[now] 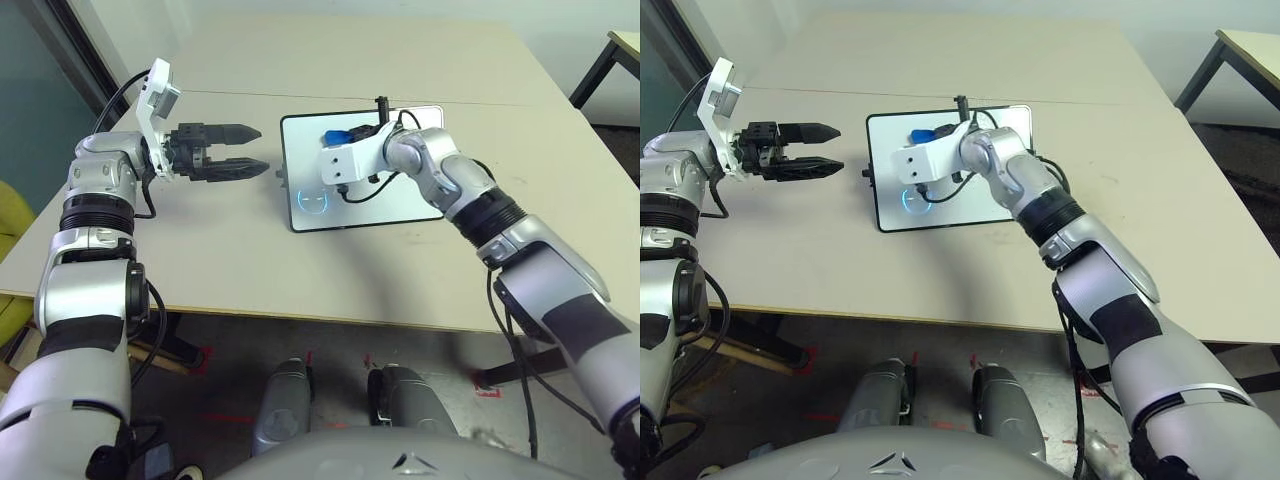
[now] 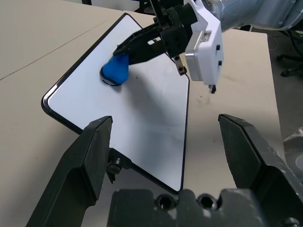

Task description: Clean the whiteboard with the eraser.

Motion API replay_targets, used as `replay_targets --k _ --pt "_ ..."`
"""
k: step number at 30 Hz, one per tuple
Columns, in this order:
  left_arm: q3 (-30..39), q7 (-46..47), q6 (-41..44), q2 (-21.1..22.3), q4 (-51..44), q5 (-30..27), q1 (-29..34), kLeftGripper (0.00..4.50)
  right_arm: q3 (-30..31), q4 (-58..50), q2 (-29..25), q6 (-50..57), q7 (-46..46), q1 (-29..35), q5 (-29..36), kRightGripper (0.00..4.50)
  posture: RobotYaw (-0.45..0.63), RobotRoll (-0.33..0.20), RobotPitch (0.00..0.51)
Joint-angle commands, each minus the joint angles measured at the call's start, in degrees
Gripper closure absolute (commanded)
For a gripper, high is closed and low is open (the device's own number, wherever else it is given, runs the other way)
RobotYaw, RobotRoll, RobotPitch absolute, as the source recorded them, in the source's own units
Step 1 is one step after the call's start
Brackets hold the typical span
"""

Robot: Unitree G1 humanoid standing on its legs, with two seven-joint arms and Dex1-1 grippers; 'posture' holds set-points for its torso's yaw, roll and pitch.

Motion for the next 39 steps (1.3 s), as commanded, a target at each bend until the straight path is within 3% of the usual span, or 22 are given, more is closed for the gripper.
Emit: replay_targets --k 1,21,39 --pt "0.39 -0.08 -0.11 0.01 -0.28 0.38 -0.74 0.00 0.59 1.24 -0.72 -0.04 -0.98 -1.25 -1.21 4.39 0.14 0.000 0.044" --pt "0.36 -0.09 -0.22 -0.07 -0.22 0.41 -0.88 0.00 4.56 -1.71 0.42 -3.24 -2.37 0.02 -6.04 4.39 0.14 0.000 0.038" --pt "0.36 -0.16 -0.35 0.06 0.02 0.49 -1.13 0.00 4.90 -3.22 2.60 -3.15 -0.55 2.13 -5.08 4.39 0.14 0.000 0.036"
